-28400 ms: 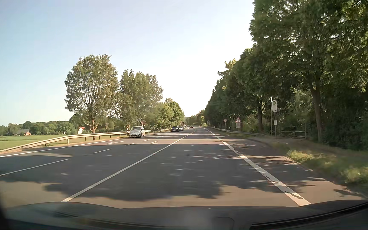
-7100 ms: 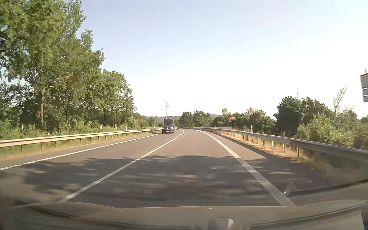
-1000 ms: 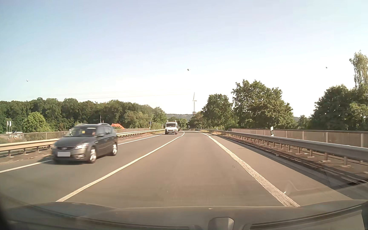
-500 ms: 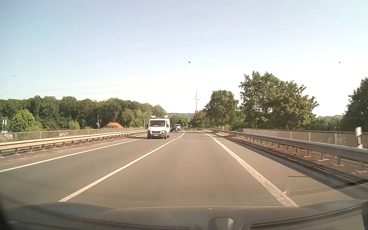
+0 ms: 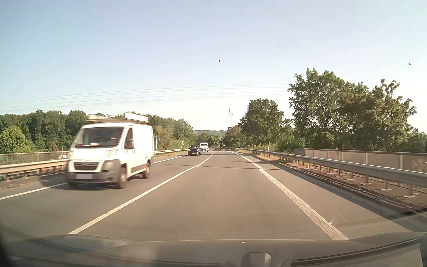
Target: Follow the waypoints while adhering to traffic rules and regulations
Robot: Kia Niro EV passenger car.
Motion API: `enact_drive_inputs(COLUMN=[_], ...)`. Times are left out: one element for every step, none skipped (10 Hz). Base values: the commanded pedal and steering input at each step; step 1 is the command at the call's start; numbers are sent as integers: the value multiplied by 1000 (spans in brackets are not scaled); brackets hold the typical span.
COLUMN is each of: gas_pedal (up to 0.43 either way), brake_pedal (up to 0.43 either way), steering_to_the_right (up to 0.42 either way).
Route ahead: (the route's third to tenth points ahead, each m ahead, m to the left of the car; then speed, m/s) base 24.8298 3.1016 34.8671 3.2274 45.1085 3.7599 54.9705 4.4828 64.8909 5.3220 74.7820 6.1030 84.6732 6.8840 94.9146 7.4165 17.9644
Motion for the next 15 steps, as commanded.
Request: enact_drive_inputs(gas_pedal=[228,228,228,228,228,228,228,228,228,228,228,228,228,228,228], brake_pedal=[6,6,6,6,6,6,6,6,6,6,6,6,6,6,6], steering_to_the_right=[-2,-2,-2,-1,-1,-1,0,0,0,-1,-3,-4,-4,-6,-9])
